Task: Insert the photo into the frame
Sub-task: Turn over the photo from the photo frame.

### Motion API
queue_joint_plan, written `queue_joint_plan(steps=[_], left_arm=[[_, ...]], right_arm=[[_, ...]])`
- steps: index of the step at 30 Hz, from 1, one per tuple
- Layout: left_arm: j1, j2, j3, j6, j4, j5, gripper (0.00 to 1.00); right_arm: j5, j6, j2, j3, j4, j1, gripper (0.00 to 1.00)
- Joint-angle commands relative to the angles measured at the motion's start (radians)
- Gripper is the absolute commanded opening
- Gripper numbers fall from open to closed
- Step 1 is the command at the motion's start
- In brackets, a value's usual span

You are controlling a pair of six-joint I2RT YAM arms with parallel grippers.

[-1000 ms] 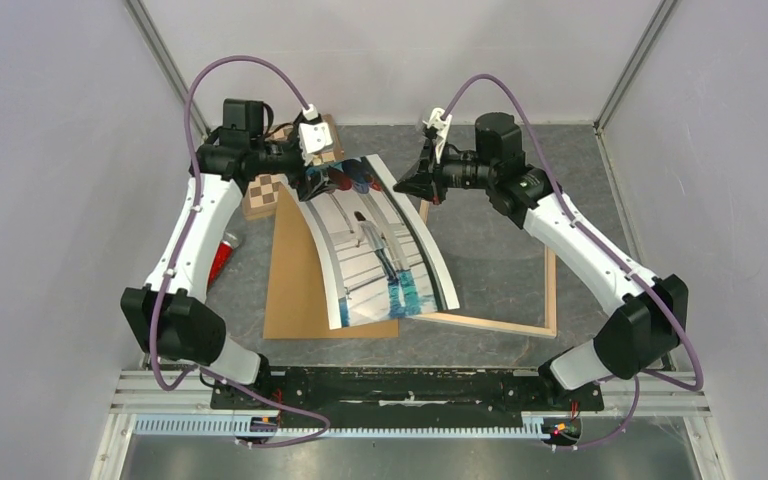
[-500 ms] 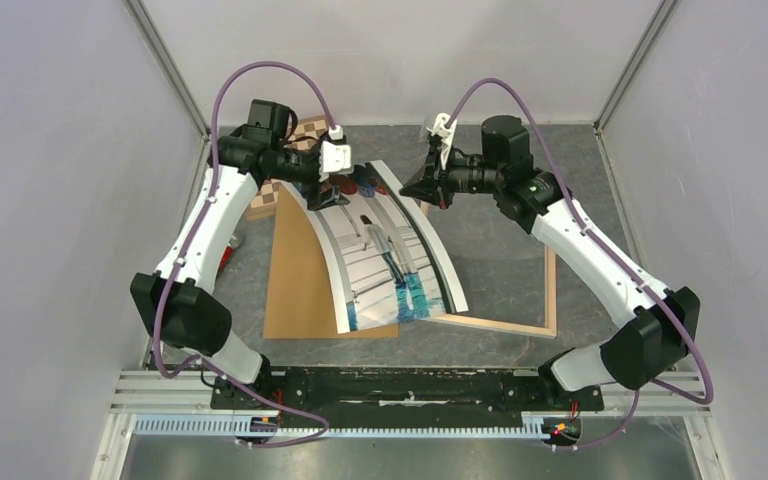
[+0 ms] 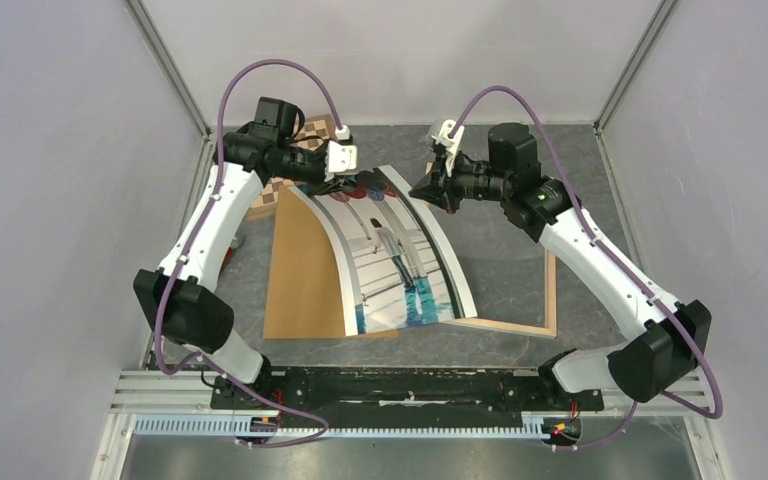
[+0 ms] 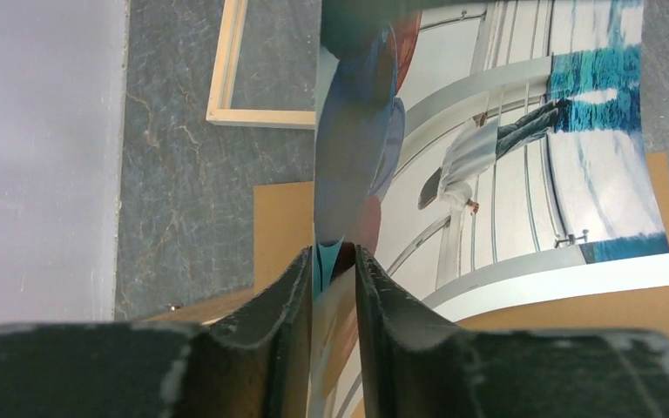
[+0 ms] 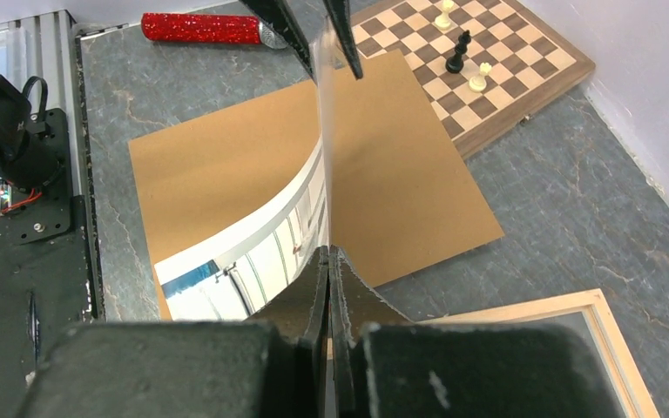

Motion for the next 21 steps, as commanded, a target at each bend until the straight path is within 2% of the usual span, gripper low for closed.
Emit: queue_joint_plan(steps=[1, 4, 5, 9, 10, 12, 14, 16, 17, 18, 21], left_arm=[[-0.013, -0.026, 0.032, -0.015, -0.005, 0.032, 0.23], [-0.021, -0.028, 0.035, -0.027, -0.005, 0.04, 0.05], [-0.021, -0.029, 0.036, -0.029, -0.005, 0.04, 0.02], [-0.023, -0.025, 0.051, -0.049, -0.006, 0.05, 0.02], [-0.024, -0.024, 0.061, -0.059, -0.006, 0.051, 0.02], [-0.024, -0.02, 0.082, -0.087, -0.005, 0.052, 0.02], [-0.024, -0.017, 0.102, -0.131, 0.009, 0.051, 0.02], [-0.024, -0.021, 0.111, -0.168, 0.033, 0.051, 0.02], [-0.024, -0.026, 0.114, -0.179, 0.042, 0.054, 0.02], [-0.024, -0.03, 0.117, -0.186, 0.047, 0.061, 0.02], [-0.024, -0.038, 0.132, -0.203, 0.052, 0.093, 0.02]], right_arm=[[0.036, -0.009, -0.042, -0.006, 0.026, 0.0, 0.0], [0.049, -0.002, -0.054, -0.013, 0.028, 0.0, 0.0], [0.053, 0.0, -0.059, -0.016, 0.03, 0.0, 0.0], [0.079, 0.003, -0.081, -0.031, 0.032, 0.0, 0.0], [0.086, 0.003, -0.086, -0.037, 0.031, -0.001, 0.03], [0.099, 0.007, -0.095, -0.051, 0.029, 0.0, 0.19], [0.114, 0.008, -0.109, -0.069, 0.03, -0.001, 0.46], [0.135, 0.009, -0.129, -0.088, 0.027, -0.005, 0.68], [0.144, 0.008, -0.14, -0.095, 0.024, -0.01, 0.75], [0.15, 0.005, -0.151, -0.103, 0.023, -0.014, 0.77], [0.151, -0.001, -0.178, -0.138, 0.02, -0.033, 0.8]])
